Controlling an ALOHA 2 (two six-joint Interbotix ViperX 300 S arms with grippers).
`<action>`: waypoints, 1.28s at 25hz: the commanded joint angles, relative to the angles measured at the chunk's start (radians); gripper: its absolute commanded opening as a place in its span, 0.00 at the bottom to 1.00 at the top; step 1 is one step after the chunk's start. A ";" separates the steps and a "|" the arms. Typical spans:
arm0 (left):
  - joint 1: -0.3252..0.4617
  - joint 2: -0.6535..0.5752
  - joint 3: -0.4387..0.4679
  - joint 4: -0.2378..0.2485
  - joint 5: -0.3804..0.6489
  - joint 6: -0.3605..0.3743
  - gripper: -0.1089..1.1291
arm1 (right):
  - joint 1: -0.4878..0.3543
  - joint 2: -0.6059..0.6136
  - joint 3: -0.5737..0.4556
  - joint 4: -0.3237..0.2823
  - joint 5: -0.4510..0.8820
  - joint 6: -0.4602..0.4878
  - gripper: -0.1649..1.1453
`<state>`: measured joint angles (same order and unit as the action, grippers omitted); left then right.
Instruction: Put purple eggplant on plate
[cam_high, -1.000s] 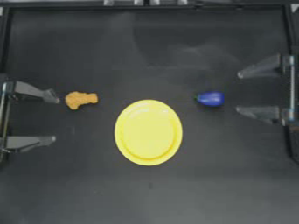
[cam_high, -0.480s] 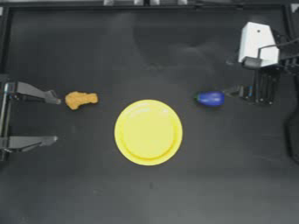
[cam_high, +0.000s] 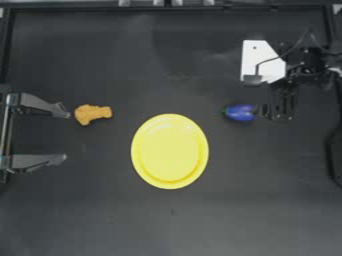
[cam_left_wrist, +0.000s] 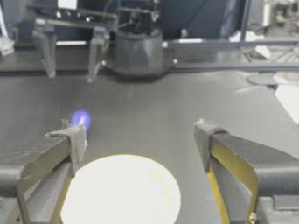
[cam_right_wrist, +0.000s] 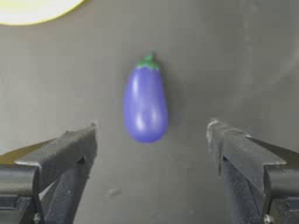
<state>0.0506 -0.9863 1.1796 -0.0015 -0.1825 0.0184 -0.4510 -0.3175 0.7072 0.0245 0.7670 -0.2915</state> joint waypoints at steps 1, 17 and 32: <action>0.006 0.012 -0.023 0.000 -0.003 -0.002 0.92 | -0.002 0.023 -0.015 -0.003 -0.012 -0.002 0.90; 0.011 0.018 -0.023 -0.002 -0.003 -0.002 0.92 | -0.002 0.167 0.048 0.003 -0.158 -0.002 0.90; 0.021 0.028 -0.023 0.000 -0.003 -0.003 0.92 | 0.015 0.261 0.051 -0.003 -0.212 0.003 0.83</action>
<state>0.0690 -0.9802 1.1781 -0.0015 -0.1825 0.0153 -0.4357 -0.0430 0.7670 0.0245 0.5676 -0.2884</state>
